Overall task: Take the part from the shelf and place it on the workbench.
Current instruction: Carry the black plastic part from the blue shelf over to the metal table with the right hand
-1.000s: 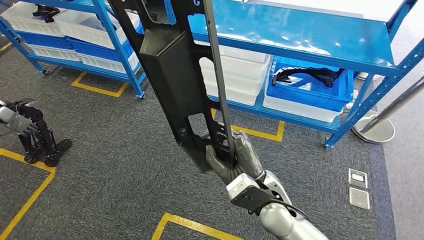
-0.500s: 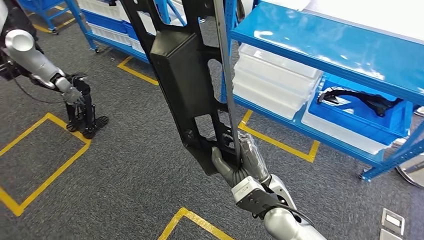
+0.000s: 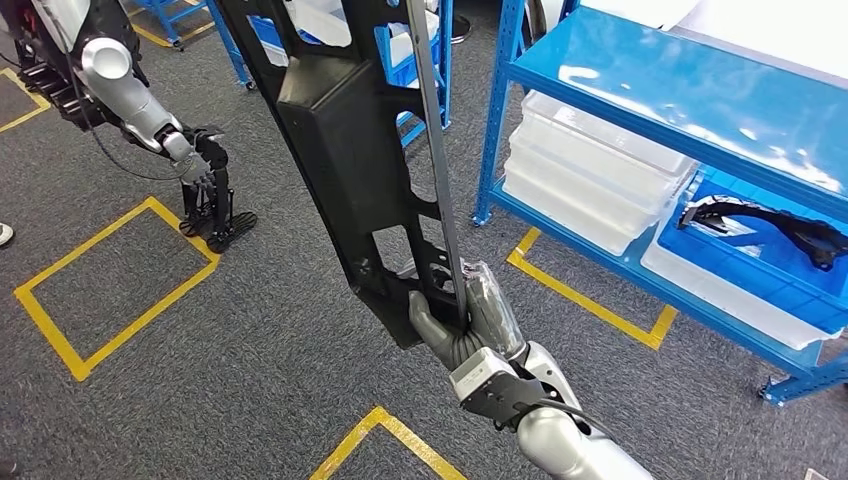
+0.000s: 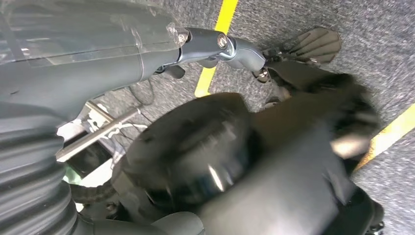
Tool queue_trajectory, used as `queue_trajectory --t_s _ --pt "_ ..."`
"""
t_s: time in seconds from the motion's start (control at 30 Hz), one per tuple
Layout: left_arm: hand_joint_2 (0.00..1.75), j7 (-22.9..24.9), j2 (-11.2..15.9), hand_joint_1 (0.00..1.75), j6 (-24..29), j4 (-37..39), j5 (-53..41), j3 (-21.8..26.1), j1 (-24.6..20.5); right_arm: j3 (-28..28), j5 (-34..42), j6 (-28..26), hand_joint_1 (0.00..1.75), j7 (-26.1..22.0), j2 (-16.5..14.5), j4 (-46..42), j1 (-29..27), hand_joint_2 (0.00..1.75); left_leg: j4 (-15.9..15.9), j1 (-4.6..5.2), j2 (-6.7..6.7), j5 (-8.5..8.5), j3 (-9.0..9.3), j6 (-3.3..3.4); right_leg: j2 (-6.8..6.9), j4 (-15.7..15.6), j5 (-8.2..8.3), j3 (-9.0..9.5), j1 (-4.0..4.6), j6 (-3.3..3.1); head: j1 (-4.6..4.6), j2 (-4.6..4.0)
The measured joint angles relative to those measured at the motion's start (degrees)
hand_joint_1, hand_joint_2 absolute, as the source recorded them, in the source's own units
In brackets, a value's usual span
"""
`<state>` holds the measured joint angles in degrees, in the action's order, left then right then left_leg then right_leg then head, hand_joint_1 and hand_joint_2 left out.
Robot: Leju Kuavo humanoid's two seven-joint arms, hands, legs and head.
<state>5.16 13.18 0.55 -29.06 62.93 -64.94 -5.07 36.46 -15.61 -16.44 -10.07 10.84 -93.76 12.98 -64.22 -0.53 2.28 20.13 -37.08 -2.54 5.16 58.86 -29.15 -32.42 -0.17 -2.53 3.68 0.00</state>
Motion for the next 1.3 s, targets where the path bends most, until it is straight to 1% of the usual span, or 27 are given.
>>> queue_trajectory --t_s 0.07,0.13,0.17,0.23,0.27,0.3,0.33,0.37,0.4,0.43,0.47,0.53,0.57,0.6,0.63,0.67,0.7,0.73,0.8,0.87,0.9,0.97,1.03,1.1,1.17,1.23,1.3 --pt "1.75 -0.1 0.0 0.00 0.0 0.0 0.0 0.0 -0.2 0.0 0.0 0.0 1.75 0.0 0.0 0.0 0.1 1.75 4.7 0.60 1.70 -1.20 2.10 0.83 1.19 0.0 -0.31 0.25 0.24 0.43 0.20 0.00" --pt "1.75 -0.1 0.0 0.00 0.0 0.1 0.1 0.0 -0.2 0.0 0.0 0.0 1.75 0.0 0.0 0.0 0.1 1.75 5.3 0.83 0.74 -1.24 1.98 1.49 2.40 -0.1 -0.49 0.52 0.28 0.96 0.15 0.00" --pt "1.75 -0.1 0.0 0.00 0.0 0.1 0.3 0.0 -0.1 0.0 0.0 0.1 1.75 0.0 0.0 0.0 0.2 1.75 5.6 0.72 0.05 -1.42 2.12 1.78 1.92 0.0 -0.74 0.66 0.15 1.28 0.07 0.00" --pt "1.75 -0.2 -0.1 0.00 0.0 0.1 0.5 0.0 0.0 0.0 0.0 0.1 1.75 0.1 0.0 -0.1 0.3 1.75 6.3 0.34 -1.33 -1.87 2.50 2.38 -1.10 2.8 -2.64 -0.28 -0.07 1.76 -0.20 0.00" --pt "1.75 -0.2 -0.2 0.00 0.0 0.2 0.5 0.0 -0.1 0.0 0.0 0.1 1.75 0.1 0.0 -0.1 0.3 1.75 6.5 0.19 -2.03 -2.01 2.58 2.57 -3.10 5.9 -4.32 -1.68 -0.21 1.88 -0.46 0.00" --pt "1.75 -0.2 -0.2 0.00 0.0 0.2 0.6 0.0 -0.2 0.0 0.1 0.1 1.75 0.1 0.0 -0.1 0.2 1.75 6.5 0.16 -2.77 -2.04 2.54 2.71 -4.21 9.7 -6.08 -3.55 -0.23 1.93 -0.72 0.00" --pt "1.75 -0.2 -0.3 0.00 0.0 0.2 0.6 0.0 -0.2 0.0 0.1 0.1 1.75 0.1 0.1 -0.1 0.0 1.75 6.5 0.15 -3.58 -2.04 2.52 2.79 -4.70 13.1 -7.28 -5.35 -0.25 1.98 -1.00 0.00" --pt "1.75 -0.2 -0.3 0.00 0.0 0.2 0.6 0.0 -0.2 0.0 0.1 0.1 1.75 0.1 0.1 -0.1 -0.1 1.75 6.4 0.15 -4.41 -2.02 2.52 2.81 -4.88 15.1 -7.47 -6.50 -0.28 2.04 -1.26 0.00" --pt "1.75 -0.2 -0.3 0.00 0.0 0.2 0.6 0.0 -0.2 0.0 0.1 0.1 1.75 0.1 0.2 -0.1 -0.1 1.75 6.2 0.12 -5.26 -1.98 2.52 2.79 -5.00 15.1 -6.53 -6.73 -0.35 2.09 -1.48 0.00" --pt "1.75 -0.2 -0.3 0.00 0.0 0.3 0.6 0.0 -0.2 0.0 0.1 0.1 1.75 0.1 0.2 -0.1 -0.1 1.75 6.0 0.06 -6.13 -1.90 2.53 2.68 -5.28 12.7 -4.59 -5.91 -0.47 2.14 -1.67 0.00" --pt "1.75 -0.2 -0.4 0.00 0.0 0.3 0.6 0.0 -0.2 0.0 0.1 0.1 1.75 0.1 0.2 -0.1 -0.1 1.75 5.8 -0.04 -6.96 -1.75 2.46 2.49 -6.34 9.0 -2.36 -4.45 -0.73 2.21 -1.88 0.00" --pt "1.75 -0.2 -0.5 0.00 0.0 0.3 0.7 0.0 -0.3 0.0 0.1 0.2 1.75 0.2 0.3 -0.1 -0.1 1.75 5.1 -0.11 -8.51 -1.48 1.91 1.87 -9.34 2.7 0.23 -2.06 -1.23 2.32 -2.13 0.00" --pt "1.75 -0.2 -0.5 0.00 0.0 0.4 0.8 0.0 -0.4 0.0 0.2 0.2 1.75 0.2 0.3 -0.1 -0.1 1.75 4.9 -0.20 -9.19 -1.47 1.53 1.50 -10.36 1.4 0.46 -1.64 -1.32 2.28 -2.16 0.00" --pt "1.75 -0.2 -0.5 0.00 0.0 0.4 0.9 0.0 -0.3 0.0 0.2 0.3 1.75 0.2 0.3 -0.1 -0.1 1.75 4.8 -0.32 -9.88 -1.59 1.21 1.10 -10.40 1.2 0.29 -1.59 -1.21 2.10 -2.14 0.00" --pt "1.75 -0.2 -0.5 0.00 0.0 0.4 1.0 0.0 -0.2 0.0 0.3 0.3 1.75 0.2 0.3 -0.1 -0.1 1.75 4.9 -0.49 -10.61 -1.73 1.03 0.70 -9.66 1.1 0.37 -1.56 -1.15 1.79 -2.10 0.00" --pt "1.75 -0.2 -0.5 0.00 0.0 0.4 1.1 0.0 0.0 0.0 0.3 0.4 1.75 0.1 0.3 -0.1 0.0 1.75 4.7 -0.58 -10.41 -1.67 0.94 0.38 -8.89 0.9 0.47 -1.38 -1.07 1.46 -2.08 0.00" --pt "1.75 -0.2 -0.6 0.00 0.0 0.4 1.1 0.0 0.1 0.0 0.3 0.3 1.75 0.1 0.3 -0.1 0.1 1.75 3.7 -0.51 -9.25 -1.14 0.58 0.10 -8.07 0.7 0.54 -1.15 -1.05 1.08 -1.83 0.00" --pt "1.75 -0.2 -0.6 0.00 0.0 0.4 1.1 0.0 0.1 0.0 0.4 0.2 1.75 0.2 0.3 -0.1 0.2 1.75 1.7 -0.40 -7.53 -0.02 -0.29 -0.11 -7.18 0.4 0.57 -0.92 -1.03 0.75 -1.41 0.00" --pt "1.75 -0.2 -0.7 0.00 0.0 0.5 1.1 0.0 -0.2 0.0 0.5 0.0 1.75 0.5 0.2 -0.1 0.2 1.75 -5.2 -0.27 -3.96 3.39 -3.60 -0.38 -5.34 0.3 0.39 -0.66 -0.72 0.21 -0.48 0.00" --pt "1.75 -0.2 -0.7 0.00 0.0 0.5 1.1 0.0 -0.2 0.0 0.5 -0.3 1.75 0.8 0.3 -0.1 0.2 1.75 -11.0 -0.38 -2.95 5.32 -6.45 -0.46 -3.55 0.3 0.14 -0.54 -0.41 -0.06 -0.11 0.00" --pt "1.75 -0.2 -0.7 0.00 0.0 0.5 1.1 0.0 -0.1 0.0 0.5 -0.3 1.75 1.0 0.3 -0.1 0.2 1.75 -11.1 -0.40 -2.77 4.79 -6.42 -0.39 -2.75 0.3 0.03 -0.45 -0.31 -0.11 0.01 0.00" --pt "1.75 -0.2 -0.7 0.00 0.0 0.5 1.0 0.0 0.0 0.0 0.6 -0.5 1.75 1.2 0.3 -0.1 0.2 1.75 -5.0 -0.26 -1.86 1.38 -3.04 0.03 -1.30 0.3 -0.26 -0.08 -0.17 -0.04 0.31 0.00" --pt "1.75 -0.2 -0.7 0.00 0.0 0.5 1.0 0.0 -0.1 0.0 0.7 -0.6 1.75 1.2 0.3 -0.1 0.2 1.75 2.4 0.35 0.09 -0.98 0.72 0.72 -0.06 0.3 -0.65 0.34 0.10 0.30 0.49 0.00" --pt "1.75 -0.2 -0.7 0.00 0.0 0.5 1.0 0.0 -0.2 0.0 0.8 -0.7 1.75 1.1 0.3 -0.1 0.2 1.75 4.8 0.93 0.62 -1.14 1.57 1.34 1.08 0.2 -0.91 0.60 0.22 0.79 0.44 0.00" --pt "1.75 -0.2 -0.7 0.00 0.0 0.5 1.0 0.0 0.0 0.0 0.9 -0.8 1.75 0.8 0.3 -0.1 0.3 1.75 5.4 0.87 -0.72 -1.41 1.68 1.94 1.65 0.2 -1.20 0.95 0.04 1.39 0.31 0.00" --pt "1.75 -0.2 -0.7 0.00 -0.1 0.6 1.1 0.0 0.2 0.0 1.0 -1.0 1.75 0.5 0.3 -0.1 0.3 1.75 6.3 0.54 -1.97 -1.84 2.28 2.57 -0.69 2.6 -2.89 0.20 -0.12 1.89 0.04 0.00" --pt "1.75 -0.2 -0.7 0.00 -0.1 0.6 1.1 0.0 0.0 0.0 1.1 -1.1 1.75 0.2 0.4 -0.1 0.3 1.75 6.6 0.42 -3.16 -2.00 2.58 2.93 -3.96 9.4 -6.26 -3.17 -0.23 1.99 -0.47 0.00"
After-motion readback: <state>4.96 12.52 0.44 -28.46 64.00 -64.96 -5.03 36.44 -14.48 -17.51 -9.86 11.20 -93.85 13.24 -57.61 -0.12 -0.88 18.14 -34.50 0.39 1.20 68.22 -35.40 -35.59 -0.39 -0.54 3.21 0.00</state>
